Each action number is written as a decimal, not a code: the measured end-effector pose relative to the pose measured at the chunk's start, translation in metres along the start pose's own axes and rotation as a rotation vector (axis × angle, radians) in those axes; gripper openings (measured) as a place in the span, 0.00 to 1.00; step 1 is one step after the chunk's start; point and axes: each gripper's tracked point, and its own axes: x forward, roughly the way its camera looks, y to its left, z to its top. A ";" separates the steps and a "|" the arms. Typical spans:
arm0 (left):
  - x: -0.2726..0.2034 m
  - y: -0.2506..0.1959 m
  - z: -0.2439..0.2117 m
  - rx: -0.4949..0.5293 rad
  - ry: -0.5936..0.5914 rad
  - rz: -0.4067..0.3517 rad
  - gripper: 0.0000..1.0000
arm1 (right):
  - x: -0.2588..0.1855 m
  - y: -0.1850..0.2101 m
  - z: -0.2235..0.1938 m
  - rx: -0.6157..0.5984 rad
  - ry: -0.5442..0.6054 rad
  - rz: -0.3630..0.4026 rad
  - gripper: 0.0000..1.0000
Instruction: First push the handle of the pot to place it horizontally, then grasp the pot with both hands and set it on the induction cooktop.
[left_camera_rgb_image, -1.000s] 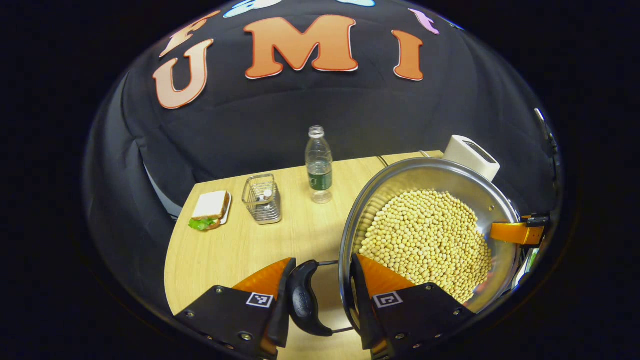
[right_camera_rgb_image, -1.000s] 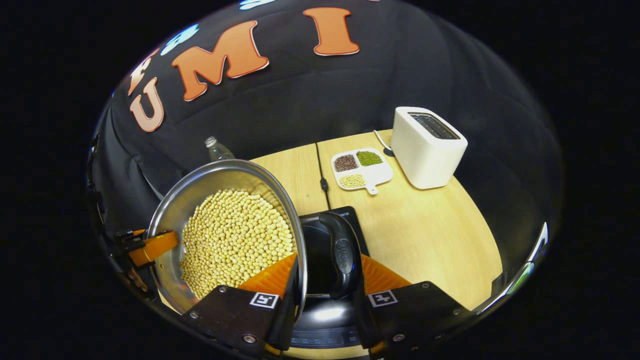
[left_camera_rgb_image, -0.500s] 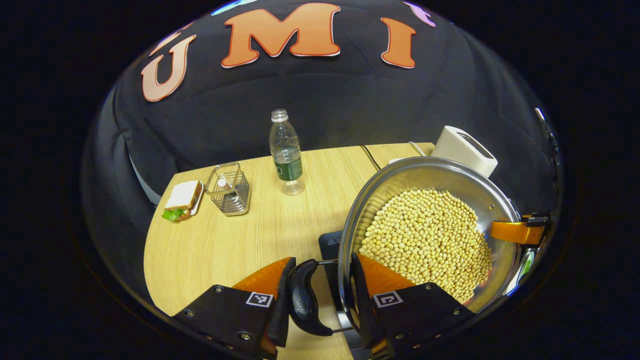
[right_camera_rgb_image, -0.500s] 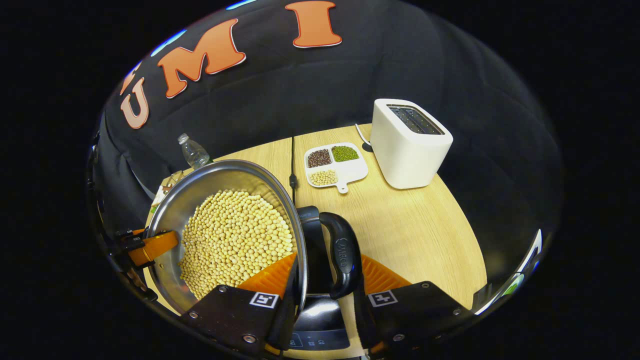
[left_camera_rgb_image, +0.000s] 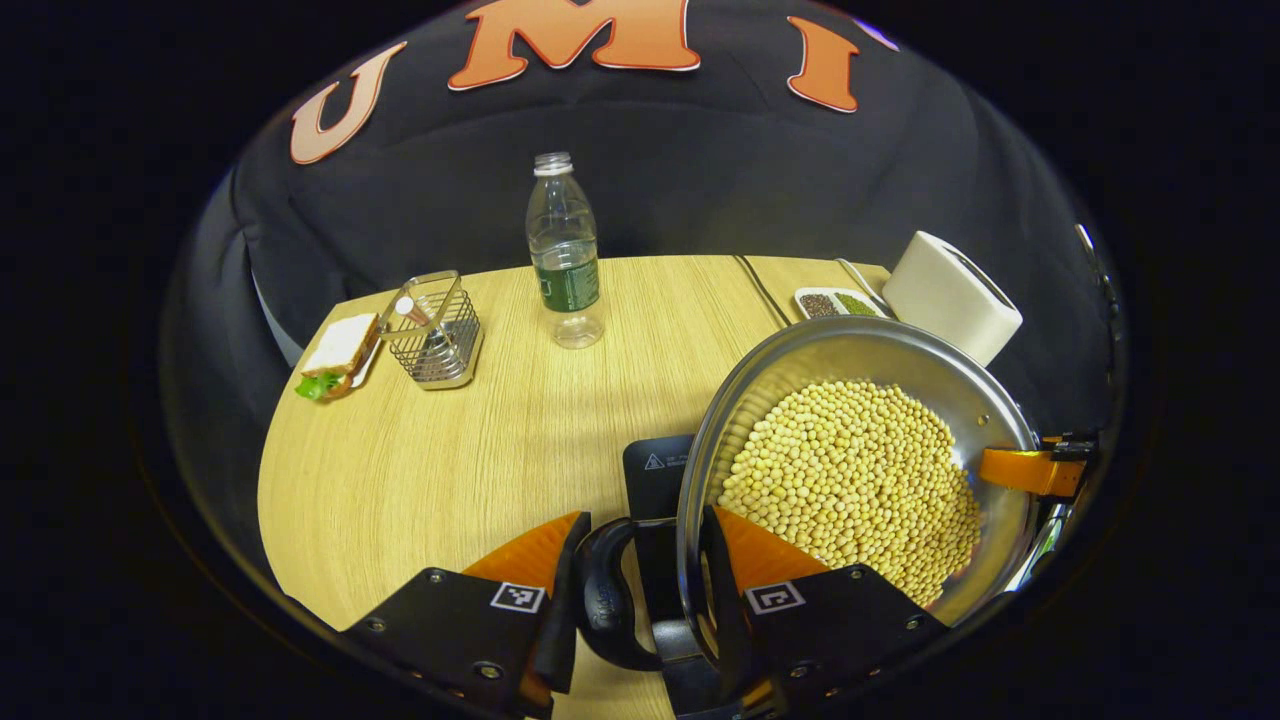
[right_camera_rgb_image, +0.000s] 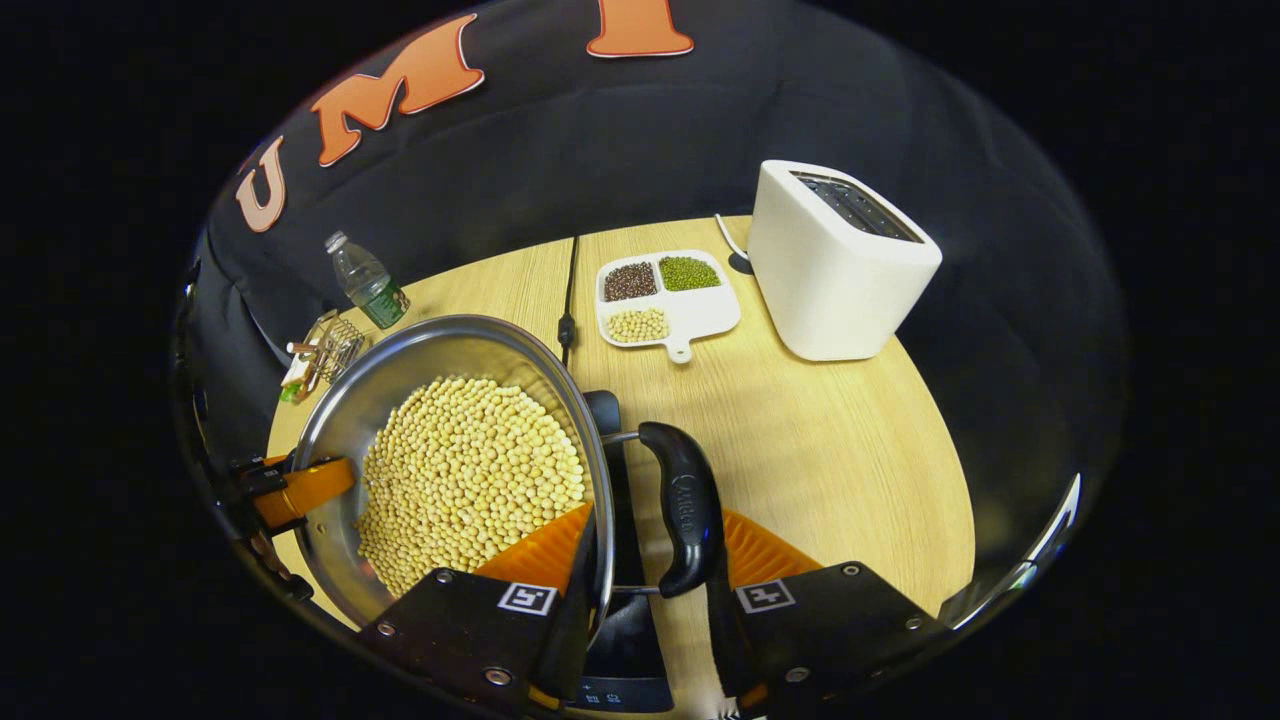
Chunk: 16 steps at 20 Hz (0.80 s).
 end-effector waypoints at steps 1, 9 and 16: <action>0.000 0.000 0.000 0.002 0.003 0.002 0.57 | 0.003 -0.001 0.003 0.001 0.006 0.003 0.51; 0.003 -0.003 -0.004 -0.011 0.011 -0.001 0.58 | -0.002 -0.016 0.022 -0.006 0.021 0.014 0.51; -0.003 -0.006 -0.008 0.009 0.018 0.001 0.59 | 0.023 -0.052 0.014 0.032 0.039 0.007 0.58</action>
